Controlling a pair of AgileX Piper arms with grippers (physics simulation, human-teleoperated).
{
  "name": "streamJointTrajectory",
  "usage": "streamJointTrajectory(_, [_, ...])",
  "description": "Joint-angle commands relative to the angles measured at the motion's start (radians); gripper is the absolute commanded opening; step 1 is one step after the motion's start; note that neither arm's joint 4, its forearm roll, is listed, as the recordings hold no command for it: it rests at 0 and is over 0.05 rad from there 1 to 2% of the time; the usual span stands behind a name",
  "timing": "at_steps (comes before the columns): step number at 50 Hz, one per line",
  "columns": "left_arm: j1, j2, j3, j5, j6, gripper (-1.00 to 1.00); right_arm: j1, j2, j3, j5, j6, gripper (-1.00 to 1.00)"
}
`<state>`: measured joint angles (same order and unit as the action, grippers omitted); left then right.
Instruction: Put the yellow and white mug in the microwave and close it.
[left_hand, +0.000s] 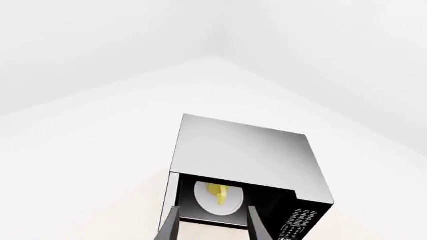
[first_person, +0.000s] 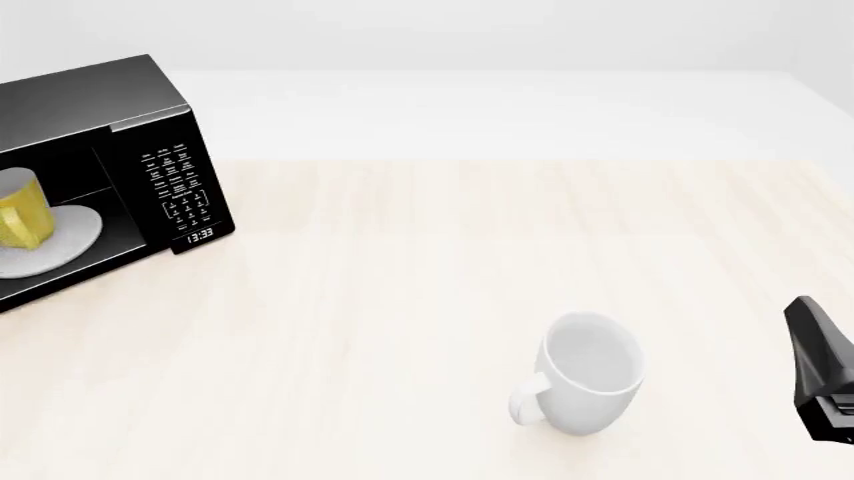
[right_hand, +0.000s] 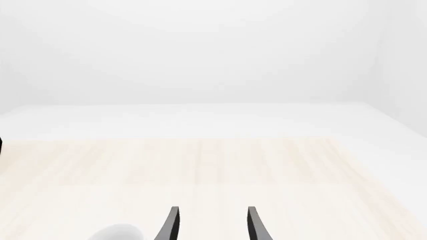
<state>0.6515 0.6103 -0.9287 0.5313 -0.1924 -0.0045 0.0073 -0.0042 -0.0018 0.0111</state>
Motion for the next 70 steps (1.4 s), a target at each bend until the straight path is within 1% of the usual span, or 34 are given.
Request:
streamJointTrajectory(1, [0.104, 0.03, -0.054, 0.028, -0.002, 1.0, 0.0, 0.0, 0.0, 0.0, 0.0, 1.0])
streamJointTrajectory(8, [0.175, 0.048, -0.082, 0.05, -0.001, 1.0, 0.0, 0.0, 0.0, 0.0, 0.0, 1.0])
streamJointTrajectory(9, [0.175, 0.048, -0.082, 0.05, -0.001, 1.0, 0.0, 0.0, 0.0, 0.0, 0.0, 1.0])
streamJointTrajectory(10, [0.206, 0.044, -0.088, 0.051, 0.027, 1.0, 0.0, 0.0, 0.0, 0.0, 0.0, 1.0])
streamJointTrajectory(12, [0.208, 0.05, -0.089, 0.062, 0.022, 1.0, 0.0, 0.0, 0.0, 0.0, 0.0, 1.0])
streamJointTrajectory(19, [0.25, 0.062, -0.099, 0.064, 0.032, 1.0, 0.0, 0.0, 0.0, 0.0, 0.0, 1.0])
streamJointTrajectory(21, [0.275, 0.073, -0.099, 0.066, 0.034, 1.0, 0.0, 0.0, 0.0, 0.0, 0.0, 1.0])
streamJointTrajectory(27, [0.299, 0.083, -0.103, 0.07, 0.033, 1.0, 0.0, 0.0, 0.0, 0.0, 0.0, 1.0])
streamJointTrajectory(29, [0.333, 0.096, -0.106, 0.067, 0.025, 1.0, 0.0, 0.0, 0.0, 0.0, 0.0, 1.0])
streamJointTrajectory(36, [0.361, 0.109, -0.111, 0.07, 0.024, 1.0, 0.0, 0.0, 0.0, 0.0, 0.0, 1.0])
streamJointTrajectory(47, [0.399, 0.127, -0.098, 0.063, 0.027, 1.0, 0.0, 0.0, 0.0, 0.0, 0.0, 1.0])
streamJointTrajectory(50, [0.424, 0.133, -0.098, 0.055, 0.027, 1.0, 0.0, 0.0, 0.0, 0.0, 0.0, 1.0])
streamJointTrajectory(52, [0.427, 0.14, -0.084, 0.053, 0.023, 1.0, 0.0, 0.0, 0.0, 0.0, 0.0, 1.0])
streamJointTrajectory(58, [0.47, 0.162, -0.064, 0.033, 0.012, 1.0, 0.0, 0.0, 0.0, 0.0, 0.0, 1.0])
streamJointTrajectory(64, [0.507, 0.185, -0.039, 0.013, 0.019, 1.0, 0.0, 0.0, 0.0, 0.0, 0.0, 1.0])
streamJointTrajectory(70, [0.564, 0.239, -0.018, -0.01, 0.029, 1.0, 0.0, 0.0, 0.0, 0.0, 0.0, 1.0])
